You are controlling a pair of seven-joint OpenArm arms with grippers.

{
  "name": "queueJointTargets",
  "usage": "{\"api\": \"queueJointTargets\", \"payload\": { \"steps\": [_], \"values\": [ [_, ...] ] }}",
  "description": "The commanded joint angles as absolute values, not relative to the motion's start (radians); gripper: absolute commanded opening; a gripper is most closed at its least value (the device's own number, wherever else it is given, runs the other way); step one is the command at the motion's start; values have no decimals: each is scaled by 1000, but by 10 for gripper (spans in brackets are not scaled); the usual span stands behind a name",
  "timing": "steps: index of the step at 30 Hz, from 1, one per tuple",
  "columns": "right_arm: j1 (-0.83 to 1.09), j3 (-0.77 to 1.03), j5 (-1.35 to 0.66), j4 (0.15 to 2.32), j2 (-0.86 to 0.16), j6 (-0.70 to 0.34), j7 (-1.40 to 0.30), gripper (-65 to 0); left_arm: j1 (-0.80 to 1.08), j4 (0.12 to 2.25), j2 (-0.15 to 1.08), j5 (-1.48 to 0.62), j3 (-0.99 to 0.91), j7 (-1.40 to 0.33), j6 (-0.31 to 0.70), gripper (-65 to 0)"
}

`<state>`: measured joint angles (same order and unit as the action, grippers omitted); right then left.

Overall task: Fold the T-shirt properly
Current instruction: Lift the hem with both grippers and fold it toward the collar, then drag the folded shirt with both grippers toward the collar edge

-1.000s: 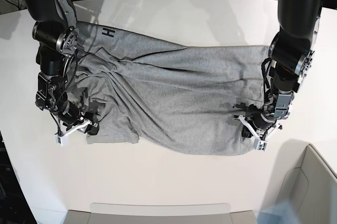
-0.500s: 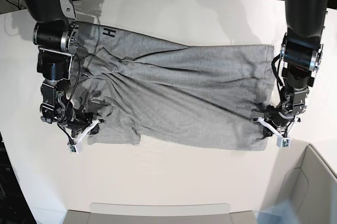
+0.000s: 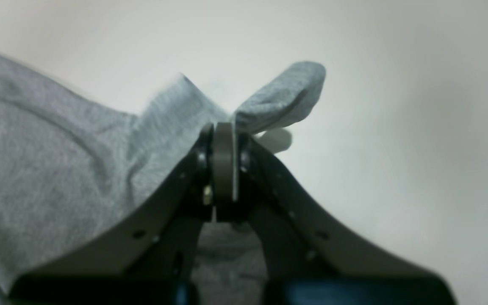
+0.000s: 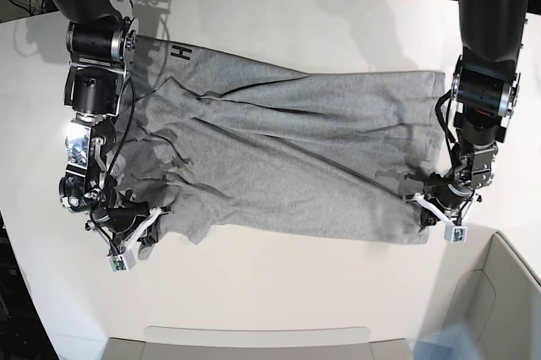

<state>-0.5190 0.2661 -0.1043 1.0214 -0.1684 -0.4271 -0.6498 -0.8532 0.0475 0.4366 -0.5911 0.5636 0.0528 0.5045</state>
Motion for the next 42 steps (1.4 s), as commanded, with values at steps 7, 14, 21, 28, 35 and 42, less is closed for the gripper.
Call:
{"api": "queueJointTargets", "payload": {
  "steps": [7, 14, 21, 28, 35, 42],
  "values": [
    [-460, 271, -119, 1208, -177, -386, -651, -650, -886, 59, 455, -601, 559, 79, 503, -650],
    [-360, 272, -119, 1368, -176, -348, -713, -650, -883, 59, 483, -602, 559, 79, 503, -650],
    [-300, 394, -119, 1501, -151, -352, -779, -650, -883, 59, 512, -602, 559, 70, 504, -650],
    [-265, 460, -119, 1575, -156, -357, -834, -650, -865, 59, 512, -602, 559, 68, 504, -650],
    [-219, 461, -119, 1656, -156, -357, -852, -650, -863, 58, 515, -602, 559, 58, 598, -650],
    [-191, 463, -119, 1679, -156, -357, -852, -650, -869, 58, 516, -602, 559, -27, 665, -650]
  ]
}}
